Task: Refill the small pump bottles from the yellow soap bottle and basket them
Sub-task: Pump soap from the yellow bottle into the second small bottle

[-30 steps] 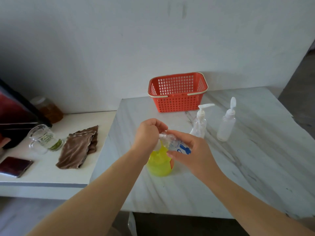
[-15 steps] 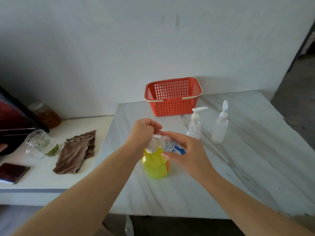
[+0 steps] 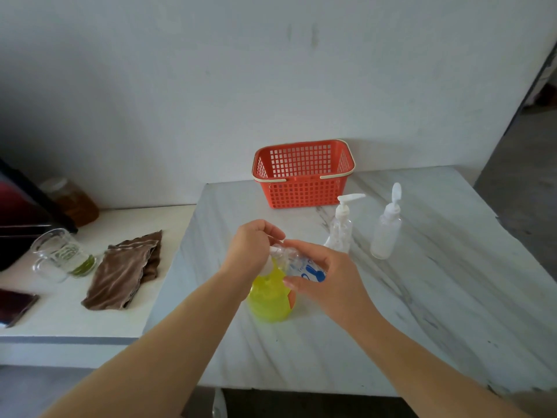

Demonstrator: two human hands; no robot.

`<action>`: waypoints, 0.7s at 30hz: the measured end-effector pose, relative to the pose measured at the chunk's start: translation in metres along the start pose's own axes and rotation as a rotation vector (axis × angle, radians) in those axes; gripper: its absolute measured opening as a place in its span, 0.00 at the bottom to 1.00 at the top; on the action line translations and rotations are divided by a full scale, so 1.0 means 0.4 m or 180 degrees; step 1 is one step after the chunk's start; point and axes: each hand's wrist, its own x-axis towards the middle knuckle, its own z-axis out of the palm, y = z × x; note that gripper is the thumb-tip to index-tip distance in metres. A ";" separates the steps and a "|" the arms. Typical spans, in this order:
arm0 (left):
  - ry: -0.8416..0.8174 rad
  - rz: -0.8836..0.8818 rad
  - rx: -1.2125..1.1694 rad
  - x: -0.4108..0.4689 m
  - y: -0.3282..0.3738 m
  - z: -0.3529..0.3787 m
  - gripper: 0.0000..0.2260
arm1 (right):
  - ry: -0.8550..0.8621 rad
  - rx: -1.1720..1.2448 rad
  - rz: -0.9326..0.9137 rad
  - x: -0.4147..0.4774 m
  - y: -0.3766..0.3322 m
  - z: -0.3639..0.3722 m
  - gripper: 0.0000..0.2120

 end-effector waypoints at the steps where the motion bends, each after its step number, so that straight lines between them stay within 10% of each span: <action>1: -0.0004 -0.0002 -0.0020 0.000 0.004 -0.002 0.18 | 0.0001 0.0012 -0.0011 0.001 -0.003 -0.001 0.25; 21: -0.0042 -0.0013 -0.0064 0.011 -0.008 -0.001 0.17 | -0.0026 -0.0020 0.0033 0.005 0.009 -0.001 0.25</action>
